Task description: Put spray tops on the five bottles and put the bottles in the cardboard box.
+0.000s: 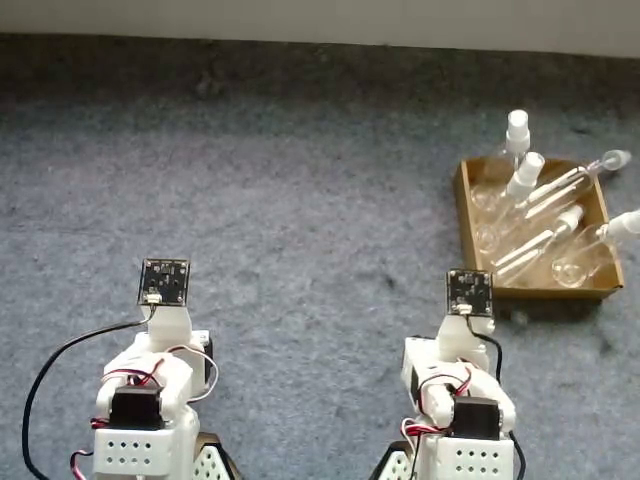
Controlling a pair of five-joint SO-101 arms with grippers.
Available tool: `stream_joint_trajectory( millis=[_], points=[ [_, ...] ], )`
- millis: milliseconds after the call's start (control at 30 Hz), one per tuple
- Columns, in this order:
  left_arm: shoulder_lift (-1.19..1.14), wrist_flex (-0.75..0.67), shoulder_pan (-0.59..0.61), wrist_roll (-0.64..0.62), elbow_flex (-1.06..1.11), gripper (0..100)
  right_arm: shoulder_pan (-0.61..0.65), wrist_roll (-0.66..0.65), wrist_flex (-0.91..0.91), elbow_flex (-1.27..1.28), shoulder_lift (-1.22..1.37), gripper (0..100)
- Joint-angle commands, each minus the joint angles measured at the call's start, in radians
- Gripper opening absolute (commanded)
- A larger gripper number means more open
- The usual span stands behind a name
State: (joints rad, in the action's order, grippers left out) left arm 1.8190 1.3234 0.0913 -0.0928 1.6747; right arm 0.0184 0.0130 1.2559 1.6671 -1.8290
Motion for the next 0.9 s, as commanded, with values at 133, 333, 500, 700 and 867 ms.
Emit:
stream_joint_trajectory(
  millis=[133,333,500,700,867],
  points=[
    [0.005,-0.002,-0.010,0.006,0.021,1,-0.061,0.026,-0.002,0.133,-0.008,1.5],
    [0.005,0.002,-0.008,0.006,0.021,1,-0.062,0.026,-0.002,0.133,-0.008,1.5],
    [0.005,0.002,-0.008,0.006,0.021,1,-0.062,0.026,-0.002,0.133,-0.008,1.5],
    [0.005,0.002,-0.008,0.006,0.021,1,-0.062,0.026,-0.002,0.133,-0.008,1.5],
    [0.005,0.002,-0.010,0.006,0.021,1,-0.062,0.026,-0.002,0.133,-0.008,1.5]
  ],
)
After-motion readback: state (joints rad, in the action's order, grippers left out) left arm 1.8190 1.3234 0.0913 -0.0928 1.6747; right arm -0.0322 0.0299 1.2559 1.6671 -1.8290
